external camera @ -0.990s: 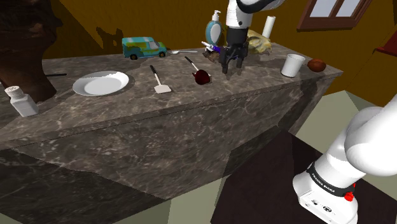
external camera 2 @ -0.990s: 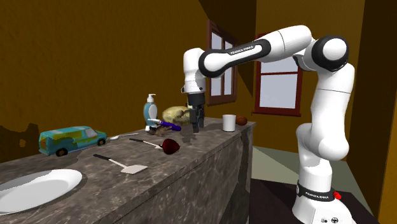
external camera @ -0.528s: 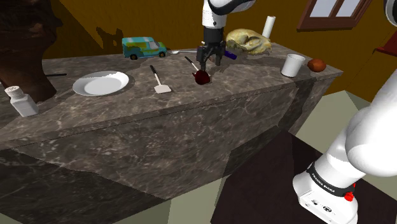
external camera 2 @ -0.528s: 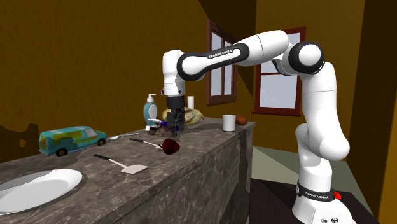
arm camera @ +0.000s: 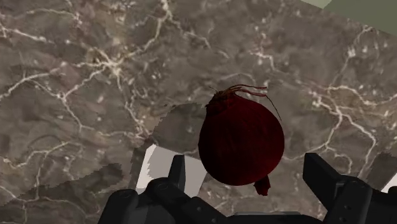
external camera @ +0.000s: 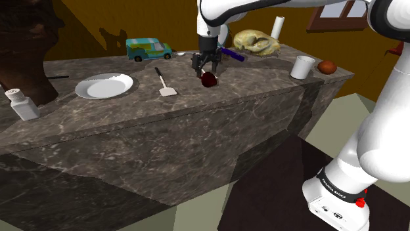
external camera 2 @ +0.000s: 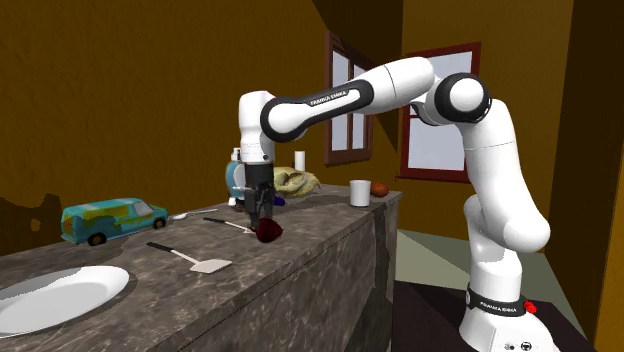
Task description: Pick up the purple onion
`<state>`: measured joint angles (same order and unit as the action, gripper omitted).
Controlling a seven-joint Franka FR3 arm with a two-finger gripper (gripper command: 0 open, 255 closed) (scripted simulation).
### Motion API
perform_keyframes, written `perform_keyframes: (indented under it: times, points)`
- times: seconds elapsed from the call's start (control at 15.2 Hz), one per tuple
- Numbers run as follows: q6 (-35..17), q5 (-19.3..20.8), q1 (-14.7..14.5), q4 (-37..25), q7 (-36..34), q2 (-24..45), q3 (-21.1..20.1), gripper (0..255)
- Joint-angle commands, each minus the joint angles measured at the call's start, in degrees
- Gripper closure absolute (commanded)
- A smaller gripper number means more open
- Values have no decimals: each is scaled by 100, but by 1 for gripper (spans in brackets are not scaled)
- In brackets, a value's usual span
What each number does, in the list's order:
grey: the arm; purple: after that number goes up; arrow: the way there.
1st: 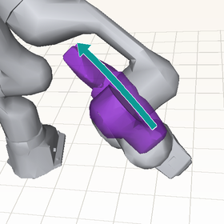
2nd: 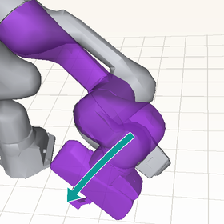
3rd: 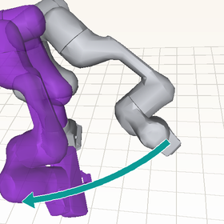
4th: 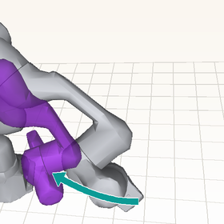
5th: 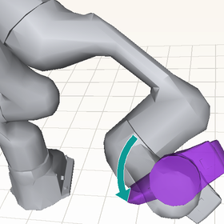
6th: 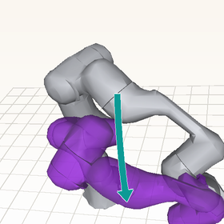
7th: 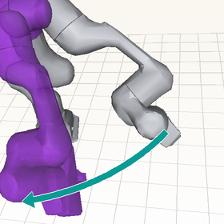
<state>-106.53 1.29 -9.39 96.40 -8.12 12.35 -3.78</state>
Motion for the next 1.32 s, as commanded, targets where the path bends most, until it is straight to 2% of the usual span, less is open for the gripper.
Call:
perform_keyframes:
  times: [0.0, 0.2, 0.26, 0.86, 1.25]
  points:
    - [-141, 3, 2, 100, 2, 37, 2, 0]
    - [-255, 5, 2, 191, 0, 60, 3, 0]
    - [-258, 5, 4, 194, 2, 61, 4, 255]
    - [-254, 5, 2, 191, 0, 60, 3, 255]
    - [184, -2, 1, -176, 7, -11, 1, 255]
